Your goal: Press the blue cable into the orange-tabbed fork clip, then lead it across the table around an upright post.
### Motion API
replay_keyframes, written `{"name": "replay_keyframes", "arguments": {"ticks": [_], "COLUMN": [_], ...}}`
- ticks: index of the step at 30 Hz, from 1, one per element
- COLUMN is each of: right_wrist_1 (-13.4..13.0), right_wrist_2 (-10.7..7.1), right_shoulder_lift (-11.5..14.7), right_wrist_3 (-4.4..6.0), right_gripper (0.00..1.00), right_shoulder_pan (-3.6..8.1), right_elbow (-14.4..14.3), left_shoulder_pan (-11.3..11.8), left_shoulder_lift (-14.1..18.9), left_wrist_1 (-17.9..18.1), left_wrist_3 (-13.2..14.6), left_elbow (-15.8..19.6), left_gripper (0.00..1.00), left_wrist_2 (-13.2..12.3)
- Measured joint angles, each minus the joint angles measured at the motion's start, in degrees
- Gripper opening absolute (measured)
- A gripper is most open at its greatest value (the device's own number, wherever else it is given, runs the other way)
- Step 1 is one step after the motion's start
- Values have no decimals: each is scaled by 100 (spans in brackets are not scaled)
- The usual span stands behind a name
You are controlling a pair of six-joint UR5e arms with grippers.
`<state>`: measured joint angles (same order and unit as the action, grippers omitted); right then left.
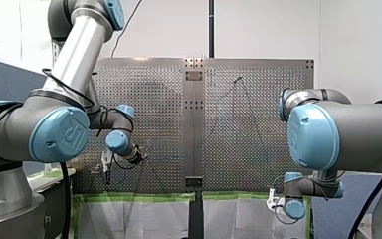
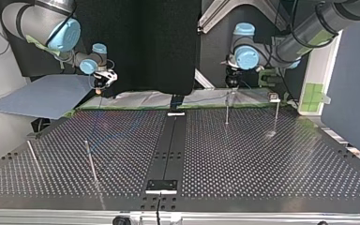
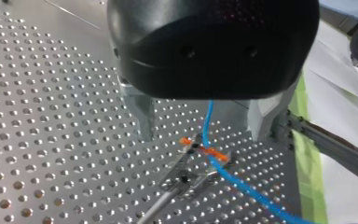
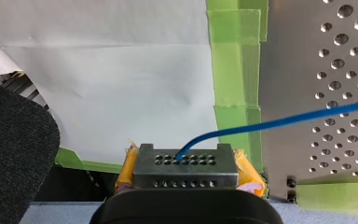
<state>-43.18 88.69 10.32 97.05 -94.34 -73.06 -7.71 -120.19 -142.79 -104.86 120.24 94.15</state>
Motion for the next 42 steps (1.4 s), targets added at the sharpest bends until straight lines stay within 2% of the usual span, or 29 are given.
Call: {"name": "replay_keyframes", "arguments": {"ticks": [3, 13, 20, 32, 36, 42], "right_wrist_1": [1, 1, 2, 1, 2, 1], "right_wrist_2": [0, 0, 1, 5, 1, 0], "right_shoulder_lift": [-1, -2, -2, -3, -4, -5], "right_wrist_3": [0, 3, 7, 16, 17, 17], "right_gripper": [0, 0, 0, 0, 0, 0], "right_shoulder_pan": [1, -7, -10, -10, -10, -21], "right_elbow": [0, -1, 1, 0, 0, 2], "left_shoulder_pan": [-37, -213, -335, -554, -578, -596], "left_shoulder_lift": [1, 1, -21, -456, -496, -500], "left_wrist_1": [55, 438, 745, 1356, 1512, 1561], "left_wrist_3": [0, 2, -46, -46, -17, -3], "left_elbow": [89, 180, 181, 182, 182, 182], "left_gripper": [100, 100, 100, 100, 100, 100], "left_wrist_2": [86, 144, 338, 714, 809, 848]}}
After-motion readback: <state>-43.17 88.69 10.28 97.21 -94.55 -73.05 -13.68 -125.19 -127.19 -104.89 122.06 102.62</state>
